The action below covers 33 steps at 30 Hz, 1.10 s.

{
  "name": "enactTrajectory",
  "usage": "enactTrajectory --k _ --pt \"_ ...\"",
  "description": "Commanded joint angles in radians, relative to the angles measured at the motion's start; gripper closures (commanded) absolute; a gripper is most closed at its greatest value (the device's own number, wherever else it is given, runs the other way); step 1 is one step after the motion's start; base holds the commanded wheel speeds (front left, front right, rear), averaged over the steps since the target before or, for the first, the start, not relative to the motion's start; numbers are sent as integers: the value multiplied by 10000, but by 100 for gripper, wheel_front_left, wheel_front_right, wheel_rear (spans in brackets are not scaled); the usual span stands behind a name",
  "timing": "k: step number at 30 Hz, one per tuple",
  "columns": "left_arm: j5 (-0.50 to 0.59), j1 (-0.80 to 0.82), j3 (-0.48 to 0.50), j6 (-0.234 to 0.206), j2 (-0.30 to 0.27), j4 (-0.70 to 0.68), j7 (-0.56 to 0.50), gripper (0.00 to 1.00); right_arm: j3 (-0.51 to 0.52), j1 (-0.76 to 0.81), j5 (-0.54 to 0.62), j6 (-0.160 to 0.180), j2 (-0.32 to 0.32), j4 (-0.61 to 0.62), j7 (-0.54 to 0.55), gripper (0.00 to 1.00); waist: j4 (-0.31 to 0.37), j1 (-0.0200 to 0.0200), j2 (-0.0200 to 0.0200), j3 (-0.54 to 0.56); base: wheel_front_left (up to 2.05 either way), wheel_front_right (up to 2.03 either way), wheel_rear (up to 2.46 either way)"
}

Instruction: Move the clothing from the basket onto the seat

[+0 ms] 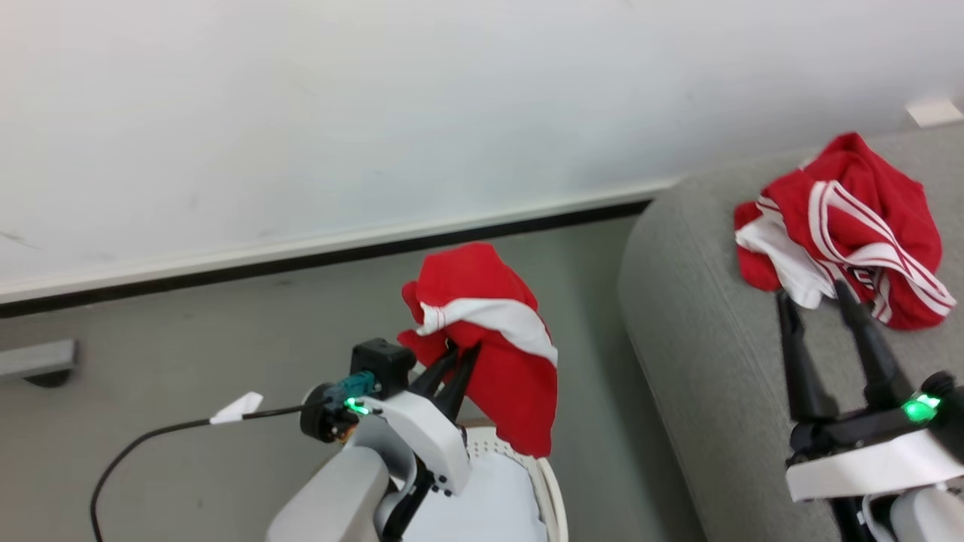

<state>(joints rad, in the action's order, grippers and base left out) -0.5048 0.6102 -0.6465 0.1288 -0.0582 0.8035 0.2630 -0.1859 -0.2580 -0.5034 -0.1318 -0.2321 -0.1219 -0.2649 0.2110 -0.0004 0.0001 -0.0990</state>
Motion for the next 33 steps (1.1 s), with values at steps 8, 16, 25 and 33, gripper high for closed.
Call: enactTrajectory --k 8,16,25,33 --pt "505 -115 660 -216 -439 -2012 22 100 -563 760 -23 22 128 -413 13 0 -907 4 -1 1082 0 0 0" --pt "638 -207 948 -631 -783 -3635 -55 100 -906 785 -22 22 165 -537 13 0 -1055 4 -1 1178 0 0 0" --pt "508 -629 819 -844 -965 -4522 -455 100 -1345 527 -141 22 56 -644 13 0 -1196 4 -1 1147 0 0 0" --pt "471 -675 710 -910 -977 -4783 -559 100 -2017 192 -60 22 -183 -747 13 0 -1363 4 -1 1130 0 0 0"
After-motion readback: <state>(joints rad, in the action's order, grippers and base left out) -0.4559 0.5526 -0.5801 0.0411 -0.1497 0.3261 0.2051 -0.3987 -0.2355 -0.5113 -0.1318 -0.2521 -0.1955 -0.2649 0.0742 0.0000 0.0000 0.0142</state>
